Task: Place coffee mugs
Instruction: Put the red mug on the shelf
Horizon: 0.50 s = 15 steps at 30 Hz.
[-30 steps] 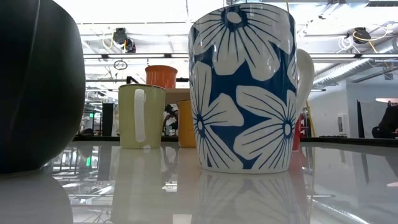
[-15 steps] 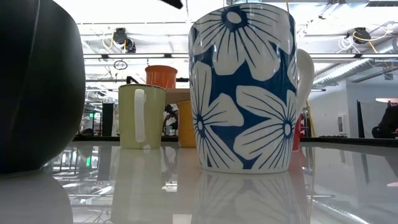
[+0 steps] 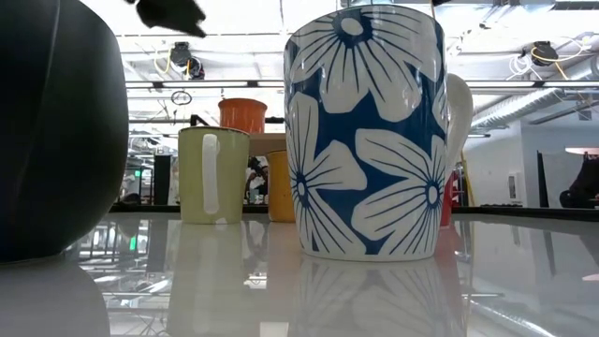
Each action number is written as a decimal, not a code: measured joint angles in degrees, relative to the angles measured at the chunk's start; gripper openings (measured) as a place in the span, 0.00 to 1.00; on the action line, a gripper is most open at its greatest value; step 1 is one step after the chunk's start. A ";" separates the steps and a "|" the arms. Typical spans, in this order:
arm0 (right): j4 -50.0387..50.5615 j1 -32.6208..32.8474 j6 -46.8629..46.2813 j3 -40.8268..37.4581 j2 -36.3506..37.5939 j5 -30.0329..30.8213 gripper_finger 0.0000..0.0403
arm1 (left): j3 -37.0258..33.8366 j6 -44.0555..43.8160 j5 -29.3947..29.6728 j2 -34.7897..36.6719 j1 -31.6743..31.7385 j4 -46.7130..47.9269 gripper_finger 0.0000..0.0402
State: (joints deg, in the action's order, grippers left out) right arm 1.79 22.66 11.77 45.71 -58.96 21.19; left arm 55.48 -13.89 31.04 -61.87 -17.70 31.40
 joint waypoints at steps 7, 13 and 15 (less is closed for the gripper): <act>-0.21 -2.03 -2.47 0.00 -2.02 0.00 0.32 | -8.92 -1.58 0.53 6.32 0.01 -2.98 0.67; 0.77 -2.98 -4.32 -0.01 -3.12 -0.12 0.32 | -14.12 -2.38 0.53 8.02 -0.31 -6.32 0.67; 2.04 -2.98 -6.31 0.00 -3.10 -0.23 0.32 | -15.84 -2.34 0.51 8.03 -0.75 -7.77 0.67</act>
State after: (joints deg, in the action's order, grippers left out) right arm 3.84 19.68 5.46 45.71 -62.06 20.96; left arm 39.64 -16.23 31.55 -53.84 -18.46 23.63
